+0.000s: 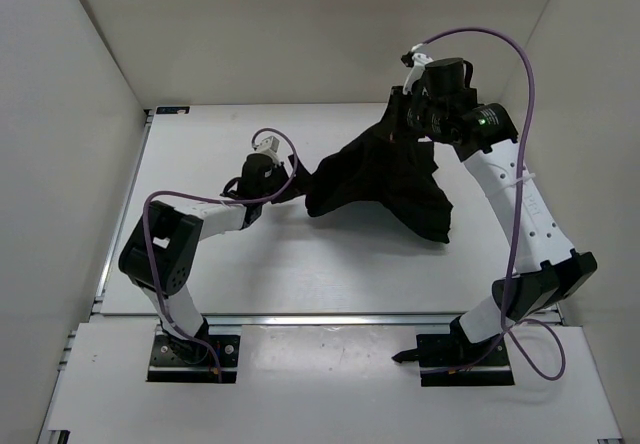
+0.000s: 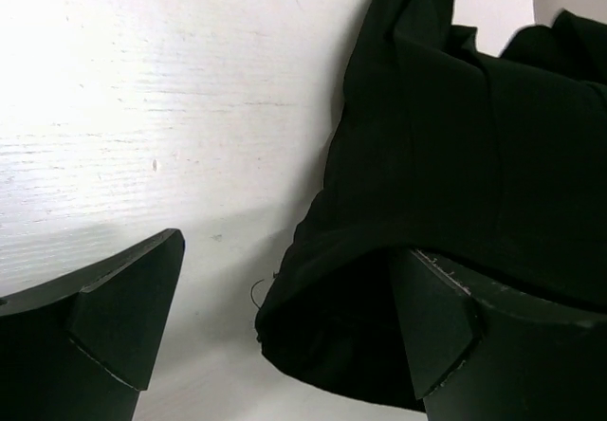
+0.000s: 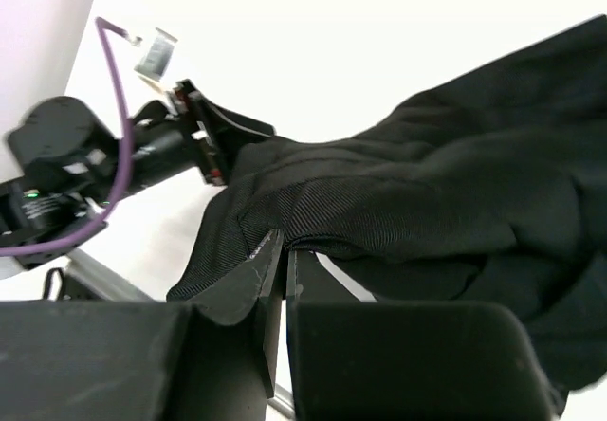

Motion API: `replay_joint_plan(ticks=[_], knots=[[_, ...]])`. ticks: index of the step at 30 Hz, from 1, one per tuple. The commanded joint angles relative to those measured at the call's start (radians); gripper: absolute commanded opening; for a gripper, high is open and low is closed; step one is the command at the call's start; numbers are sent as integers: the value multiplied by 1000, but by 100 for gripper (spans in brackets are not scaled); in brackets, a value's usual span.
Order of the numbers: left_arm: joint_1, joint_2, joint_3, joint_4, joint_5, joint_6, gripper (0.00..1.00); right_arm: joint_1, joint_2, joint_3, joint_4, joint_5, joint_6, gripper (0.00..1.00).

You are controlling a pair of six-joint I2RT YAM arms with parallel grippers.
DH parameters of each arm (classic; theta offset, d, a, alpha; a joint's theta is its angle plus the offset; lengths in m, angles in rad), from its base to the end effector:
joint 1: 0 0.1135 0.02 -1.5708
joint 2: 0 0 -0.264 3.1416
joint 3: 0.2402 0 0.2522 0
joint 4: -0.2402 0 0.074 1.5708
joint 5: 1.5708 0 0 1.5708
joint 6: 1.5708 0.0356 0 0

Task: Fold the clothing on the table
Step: Flatten the skirt out

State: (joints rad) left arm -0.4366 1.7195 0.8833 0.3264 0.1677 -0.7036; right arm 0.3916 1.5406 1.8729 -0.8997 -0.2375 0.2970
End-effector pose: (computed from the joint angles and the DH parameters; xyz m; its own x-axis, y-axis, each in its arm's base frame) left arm 0.3265 -0.1589 0.1798 -0.6924 -0.3808 -0.6129 0.1325 0.7678 -0.6268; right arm 0.2885 0.1282 0.4556 -0.6372 0.0446 -0.7694 -0.3847 0.8466 0.3677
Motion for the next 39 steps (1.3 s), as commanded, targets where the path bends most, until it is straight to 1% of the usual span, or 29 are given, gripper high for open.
replay_joint_plan(ticks=[1, 3, 4, 5, 6, 7, 9, 10, 12, 14, 18, 20, 21, 22, 23, 25, 26, 27, 28, 29, 30, 31, 32, 33, 34, 35, 37, 38, 39], knots=[[-36, 8, -9, 22, -10, 21, 99, 9, -28, 0, 64, -52, 25, 0], [-42, 15, -9, 11, -4, 27, 90, 0, -30, 6, 70, -68, 24, 0], [-37, 22, -9, -6, 9, 23, 80, 0, -30, 17, 73, -77, 28, 0], [-40, 19, -13, -15, 9, 23, 76, -8, -30, 17, 73, -74, 19, 0], [-42, 15, -17, -18, 7, 27, 62, -11, -25, 26, 71, -80, 19, 0], [-42, 8, -23, -32, -6, 26, 55, -10, -23, 26, 65, -80, 11, 0], [-39, -7, -40, -62, -26, 30, 27, -36, -17, 35, 71, -92, 13, 0], [-36, -20, -49, -69, -28, 27, 22, -42, -11, 34, 68, -97, 8, 0], [-25, -46, -61, -91, -31, 32, 0, -60, -11, 34, 79, -102, 5, 0], [2, -67, -64, -130, -31, 36, 0, -85, -10, 20, 88, -89, -7, 0], [61, -162, -44, -231, -89, 120, 0, -167, -19, -66, 119, -112, -22, 0], [100, -196, -1, -280, -111, 160, 0, -221, -23, -159, 156, -140, -25, 0], [133, -195, 47, -321, -109, 188, 0, -235, -14, -197, 177, -151, -30, 0], [150, -183, 116, -376, -115, 216, 0, -252, -5, -217, 200, -166, -33, 0], [189, -163, 158, -407, -106, 231, 0, -279, 22, -216, 209, -190, -30, 0], [214, -120, 357, -504, -155, 268, 0, -307, 82, -140, 219, -201, -38, 1], [234, -92, 469, -539, -163, 274, 0, -318, 136, -42, 196, -204, -53, 0], [249, -77, 530, -549, -152, 277, 0, -327, 191, 89, 187, -206, -58, 0], [240, -45, 669, -575, -166, 285, 0, -335, 220, 165, 164, -204, -64, 0], [233, -16, 818, -608, -190, 309, 0, -347, 290, 325, 139, -201, -70, 0], [213, 11, 886, -627, -210, 329, 0, -361, 330, 468, 133, -201, -70, 0], [185, 34, 1039, -657, -253, 367, 0, -375, 357, 550, 149, -224, -53, 0], [168, 44, 1156, -682, -307, 410, 0, -384, 352, 581, 178, -232, -47, 0], [138, 49, 1202, -681, -325, 447, 0, -426, 340, 589, 198, -253, -47, 0], [110, 23, 1244, -664, -370, 463, 0, -430, 313, 571, 215, -249, -65, 0], [90, 16, 1228, -640, -394, 486, 0, -451, 276, 559, 226, -246, -77, 1], [82, -73, 1133, -592, -415, 510, 0, -474, 221, 443, 226, -218, -133, 0], [88, -118, 1034, -561, -424, 515, 0, -479, 164, 333, 234, -203, -142, 0], [97, -144, 929, -538, -422, 518, 0, -493, 138, 259, 270, -204, -151, 0]])
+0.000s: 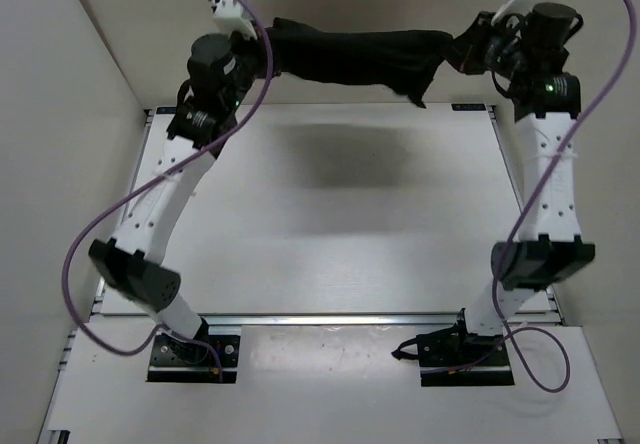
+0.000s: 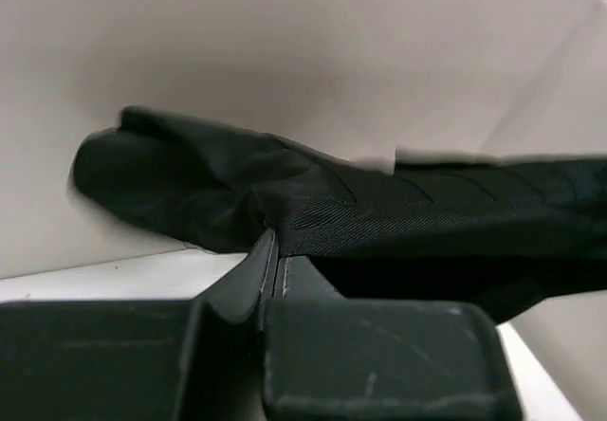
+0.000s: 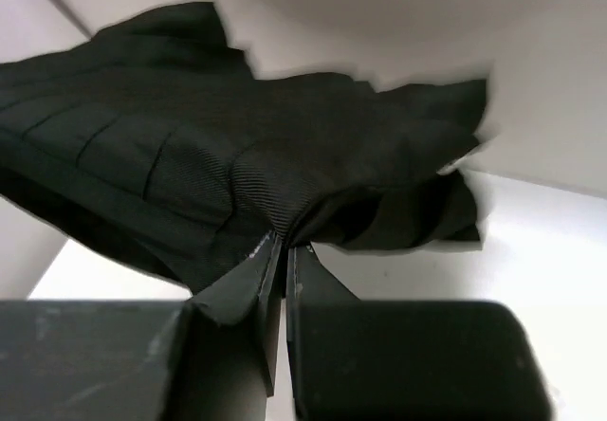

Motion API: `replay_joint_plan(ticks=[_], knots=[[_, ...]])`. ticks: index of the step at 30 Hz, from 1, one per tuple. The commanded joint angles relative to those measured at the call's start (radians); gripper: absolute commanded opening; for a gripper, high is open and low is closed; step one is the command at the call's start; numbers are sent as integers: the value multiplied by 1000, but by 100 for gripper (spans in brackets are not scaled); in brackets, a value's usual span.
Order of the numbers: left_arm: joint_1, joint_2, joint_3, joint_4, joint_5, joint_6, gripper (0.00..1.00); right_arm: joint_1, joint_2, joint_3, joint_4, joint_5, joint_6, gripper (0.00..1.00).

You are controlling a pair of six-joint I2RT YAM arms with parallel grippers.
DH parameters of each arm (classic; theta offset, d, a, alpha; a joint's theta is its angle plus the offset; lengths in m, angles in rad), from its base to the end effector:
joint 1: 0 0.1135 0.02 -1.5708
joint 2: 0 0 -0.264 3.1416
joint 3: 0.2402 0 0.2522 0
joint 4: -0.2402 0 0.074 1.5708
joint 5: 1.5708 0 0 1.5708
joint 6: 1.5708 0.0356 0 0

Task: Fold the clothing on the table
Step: Flatten the skirt out

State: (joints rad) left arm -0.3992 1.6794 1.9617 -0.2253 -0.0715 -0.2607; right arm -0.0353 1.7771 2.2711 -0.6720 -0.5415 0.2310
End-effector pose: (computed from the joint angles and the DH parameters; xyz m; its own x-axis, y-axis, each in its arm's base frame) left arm 0.3479 -0.1440 0.5080 -0.0323 -0.2654 -0.9636 0.3246 0.9090 -0.2613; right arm 0.3646 0.0055 0.5224 -0.2814 0.2063 -0.9372 -0.4235 0.8497 0.3142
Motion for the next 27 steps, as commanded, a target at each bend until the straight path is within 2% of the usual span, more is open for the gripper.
replay_joint_plan(ticks=[1, 2, 3, 4, 5, 7, 11, 12, 16, 21, 23, 24, 25, 26, 27], knots=[[69, -159, -275, 30, -166, 57, 0, -83, -160, -292, 90, 98, -93, 0], [83, -209, -331, 35, -165, 48, 0, -87, -223, -473, 116, 101, -97, 0], [88, -237, -466, 44, -160, 48, 0, -89, -279, -639, 162, 95, -101, 0], [83, -295, -592, 47, -178, 51, 0, -87, -306, -718, 195, 97, -102, 0], [74, -358, -660, 52, -180, 51, 0, -75, -349, -877, 210, 98, -96, 0], [50, -449, -890, 12, -195, 35, 0, -48, -427, -1129, 229, 98, -107, 0], [-12, -650, -1163, -165, -122, -87, 0, 55, -534, -1411, 198, 103, -58, 0], [-35, -694, -1185, -192, -108, -107, 0, 70, -570, -1486, 198, 91, -29, 0], [-70, -754, -1302, -279, -19, -201, 0, 89, -689, -1648, 209, 77, 31, 0], [-58, -751, -1351, -234, 67, -192, 0, 14, -636, -1599, 177, 66, 10, 0], [-41, -757, -1366, -209, 111, -180, 12, 31, -579, -1556, 170, 63, -5, 0], [-35, -762, -1376, -201, 145, -170, 46, 29, -568, -1543, 160, 64, 1, 1], [-26, -764, -1371, -198, 160, -167, 84, 31, -547, -1524, 155, 69, -1, 10], [-27, -771, -1377, -198, 167, -164, 96, 53, -539, -1518, 157, 61, 5, 27], [-27, -773, -1362, -210, 156, -161, 99, 52, -539, -1504, 157, 60, 5, 35]])
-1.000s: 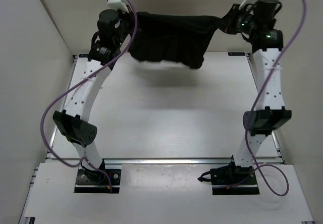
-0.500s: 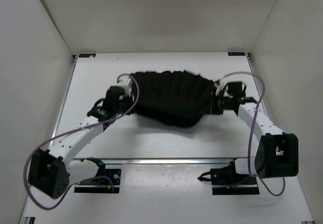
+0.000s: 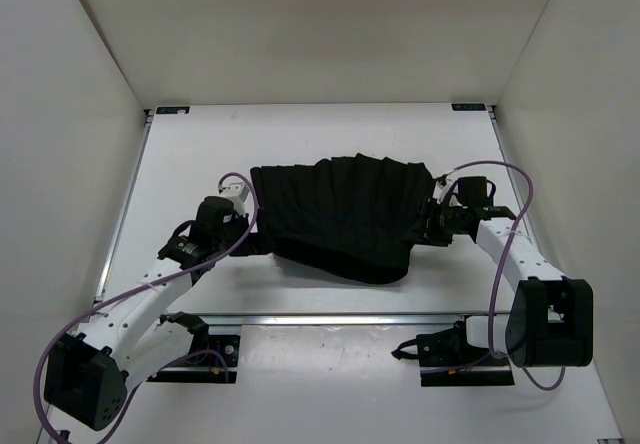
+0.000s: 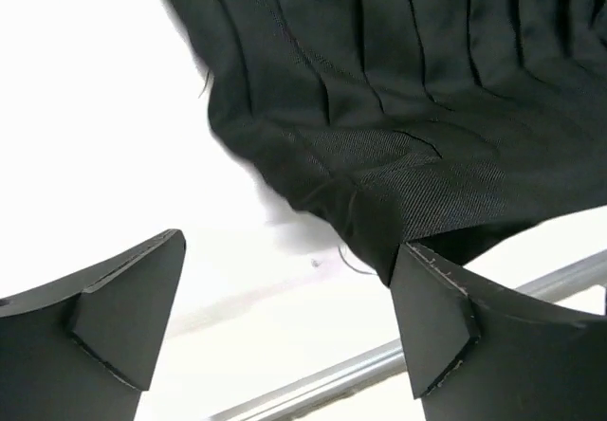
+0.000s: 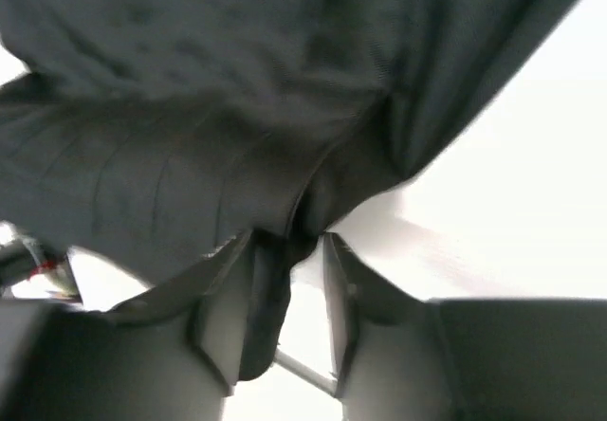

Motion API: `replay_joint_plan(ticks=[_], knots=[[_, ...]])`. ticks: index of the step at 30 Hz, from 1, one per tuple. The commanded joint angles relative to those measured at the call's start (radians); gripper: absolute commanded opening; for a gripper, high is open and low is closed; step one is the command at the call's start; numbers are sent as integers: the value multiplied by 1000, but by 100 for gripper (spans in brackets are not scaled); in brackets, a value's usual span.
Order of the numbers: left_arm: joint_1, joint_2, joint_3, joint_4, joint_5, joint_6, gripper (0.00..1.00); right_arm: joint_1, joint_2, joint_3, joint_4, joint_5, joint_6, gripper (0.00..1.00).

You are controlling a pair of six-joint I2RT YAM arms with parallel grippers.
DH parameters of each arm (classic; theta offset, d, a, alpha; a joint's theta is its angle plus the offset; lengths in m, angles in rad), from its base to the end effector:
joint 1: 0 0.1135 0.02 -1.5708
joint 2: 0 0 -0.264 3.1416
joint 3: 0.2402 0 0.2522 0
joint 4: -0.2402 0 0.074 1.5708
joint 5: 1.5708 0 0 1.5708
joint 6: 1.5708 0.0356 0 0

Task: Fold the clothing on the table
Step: Flatten the skirt out

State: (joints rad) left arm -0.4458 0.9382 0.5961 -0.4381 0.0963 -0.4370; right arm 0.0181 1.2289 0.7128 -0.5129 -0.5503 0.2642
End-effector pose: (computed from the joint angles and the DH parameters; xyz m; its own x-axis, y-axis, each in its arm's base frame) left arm 0.1723 -0.0861 0.2238 -0.7828 -0.0928 -0.6154 0.1761 0.9154 -0.3621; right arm 0.2276 0.0227 0.2041 -0.9014 0.2063 -0.3808 -0.0514 0.8220 0.5672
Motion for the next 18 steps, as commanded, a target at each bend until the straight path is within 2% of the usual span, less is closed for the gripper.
replay_joint_plan(ticks=[1, 5, 8, 12, 13, 14, 16, 17, 18], knots=[[27, -44, 23, -11, -13, 18, 98, 2, 7, 54, -3, 69, -11, 44], [87, -75, 65, -19, -35, 33, 98, -17, -22, 117, -15, 70, -29, 74], [133, -75, 76, 21, -46, 24, 99, -55, -19, 195, -44, 70, -52, 80], [142, -43, 88, 130, -43, 12, 99, -47, 4, 241, -9, 88, -65, 75], [141, -33, 100, 160, -37, 11, 98, -47, 27, 243, 13, 89, -62, 71], [136, -7, 103, 200, -27, 11, 96, -38, 44, 234, 40, 78, -57, 63], [131, 59, 108, 254, -12, 18, 89, -20, 102, 240, 65, 79, -43, 40], [125, 114, 123, 278, 21, 27, 79, -6, 116, 238, 79, 90, -51, 17], [127, 173, 139, 298, 45, 21, 66, 15, 154, 244, 82, 99, -62, 0]])
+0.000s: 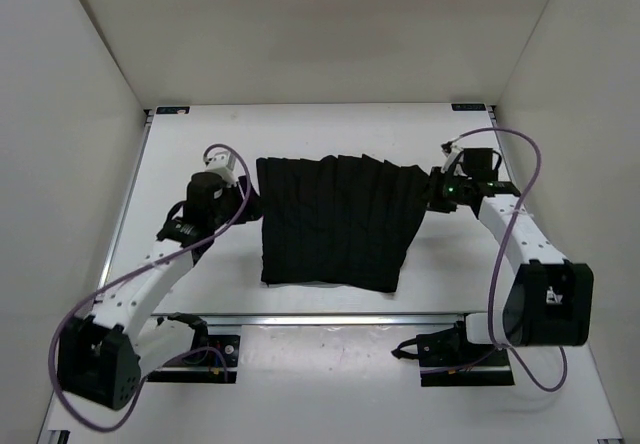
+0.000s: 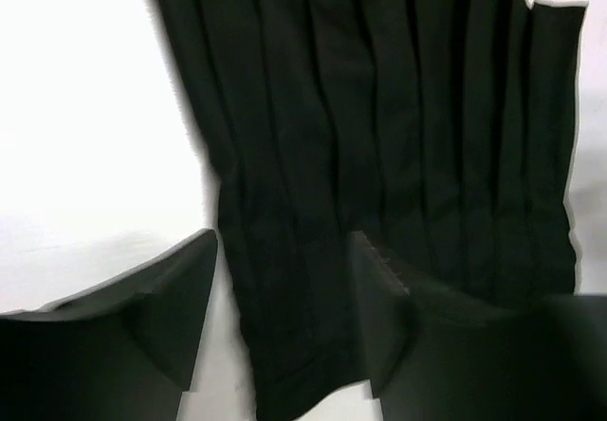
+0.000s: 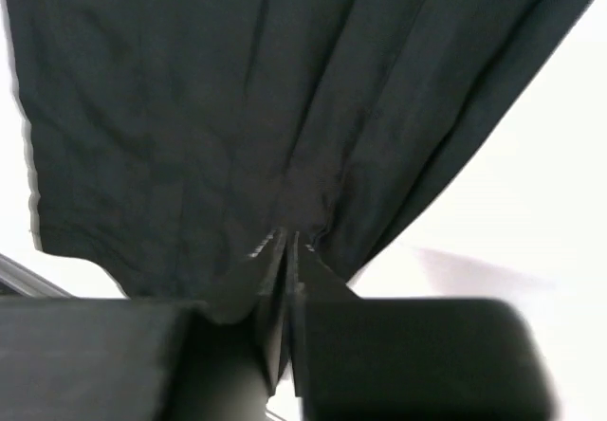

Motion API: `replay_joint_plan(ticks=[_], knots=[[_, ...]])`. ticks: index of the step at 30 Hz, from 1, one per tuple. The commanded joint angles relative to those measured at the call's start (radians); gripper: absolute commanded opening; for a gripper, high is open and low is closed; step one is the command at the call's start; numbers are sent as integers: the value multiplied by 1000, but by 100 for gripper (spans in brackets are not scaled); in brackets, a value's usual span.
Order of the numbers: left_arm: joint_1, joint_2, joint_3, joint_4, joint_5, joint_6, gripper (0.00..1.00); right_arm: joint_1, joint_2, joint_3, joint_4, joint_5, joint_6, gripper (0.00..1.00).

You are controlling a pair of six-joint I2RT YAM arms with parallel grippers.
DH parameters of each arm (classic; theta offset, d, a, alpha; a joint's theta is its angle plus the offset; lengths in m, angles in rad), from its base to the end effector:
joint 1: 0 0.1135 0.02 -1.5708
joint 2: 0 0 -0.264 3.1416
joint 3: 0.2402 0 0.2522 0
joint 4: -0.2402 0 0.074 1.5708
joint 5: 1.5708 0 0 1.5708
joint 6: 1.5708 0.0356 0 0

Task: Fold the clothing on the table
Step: Flatten the skirt out

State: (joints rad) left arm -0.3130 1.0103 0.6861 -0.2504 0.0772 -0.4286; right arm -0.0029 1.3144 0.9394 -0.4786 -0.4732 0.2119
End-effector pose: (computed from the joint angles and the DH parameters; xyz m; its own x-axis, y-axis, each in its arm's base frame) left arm 0.2112 -0.0712 0.2564 -0.6235 -0.2337 -0.7461 0.1204 0.9142 -0.3870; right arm 0.2725 0.0154 0.2553 -0.7992 0.1895 -0.5703 -0.1318 0.8706 0.4740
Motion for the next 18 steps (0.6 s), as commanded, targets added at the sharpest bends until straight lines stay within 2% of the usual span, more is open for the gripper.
replay_joint_plan(ticks=[1, 3, 4, 6, 7, 15, 18], knots=[[-12, 161, 64, 126, 79, 13, 59, 44, 98, 24, 51, 27, -17, 0], [-32, 239, 98, 170, 99, 13, 30, 69, 144, 41, 64, 41, -25, 0], [-47, 281, 105, 187, 101, 16, 25, 70, 172, 51, 70, 63, -38, 0], [-66, 347, 134, 212, 99, 13, 5, 72, 227, 70, 69, 85, -45, 0], [-72, 397, 160, 215, 98, 10, 0, 67, 252, 91, 69, 96, -43, 0], [-40, 608, 179, 228, 89, -15, 0, 75, 448, 197, 41, 148, -109, 0], [-37, 698, 246, 194, 72, 2, 0, 73, 509, 246, 44, 151, -111, 0]])
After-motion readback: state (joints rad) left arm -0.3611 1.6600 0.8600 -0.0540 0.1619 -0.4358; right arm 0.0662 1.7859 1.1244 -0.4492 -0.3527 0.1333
